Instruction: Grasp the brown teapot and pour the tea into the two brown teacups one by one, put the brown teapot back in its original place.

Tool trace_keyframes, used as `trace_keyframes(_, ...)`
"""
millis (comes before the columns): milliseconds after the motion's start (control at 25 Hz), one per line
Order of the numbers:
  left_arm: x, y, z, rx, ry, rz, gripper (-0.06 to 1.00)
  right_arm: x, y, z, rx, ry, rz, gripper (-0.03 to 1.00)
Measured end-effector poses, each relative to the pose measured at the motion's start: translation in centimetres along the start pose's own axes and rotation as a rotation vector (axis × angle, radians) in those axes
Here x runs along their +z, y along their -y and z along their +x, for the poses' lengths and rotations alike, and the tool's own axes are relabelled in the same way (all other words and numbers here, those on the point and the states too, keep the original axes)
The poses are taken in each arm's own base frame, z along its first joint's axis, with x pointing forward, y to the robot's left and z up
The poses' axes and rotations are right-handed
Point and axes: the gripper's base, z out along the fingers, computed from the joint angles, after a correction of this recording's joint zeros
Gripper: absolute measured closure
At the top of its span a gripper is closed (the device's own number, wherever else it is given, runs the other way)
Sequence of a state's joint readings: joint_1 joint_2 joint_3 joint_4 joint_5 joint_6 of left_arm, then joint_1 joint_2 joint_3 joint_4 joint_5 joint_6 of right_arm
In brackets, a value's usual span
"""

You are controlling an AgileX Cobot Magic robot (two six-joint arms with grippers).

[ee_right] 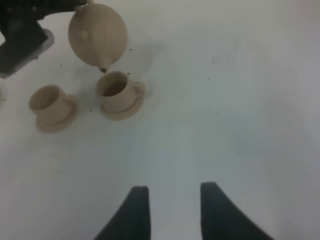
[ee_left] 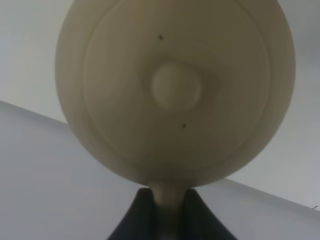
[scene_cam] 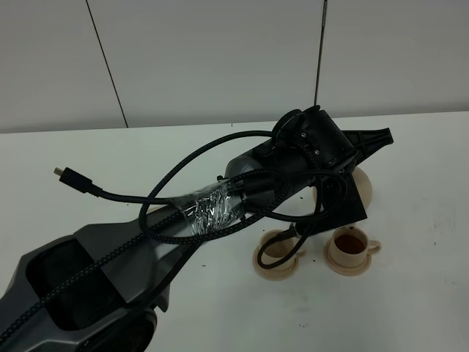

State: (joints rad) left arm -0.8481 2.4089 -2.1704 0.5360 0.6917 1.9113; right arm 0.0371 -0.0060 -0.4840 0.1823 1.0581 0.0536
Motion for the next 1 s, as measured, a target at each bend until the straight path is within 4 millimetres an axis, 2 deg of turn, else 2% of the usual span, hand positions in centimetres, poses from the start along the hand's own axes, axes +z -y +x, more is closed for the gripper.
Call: trace_keyframes(1000,0.07,-0.3,-0.6,0.026,-0.004,0.008,0.77,0.0,0.0,0.0,0.0,0.0,0.0,0.72)
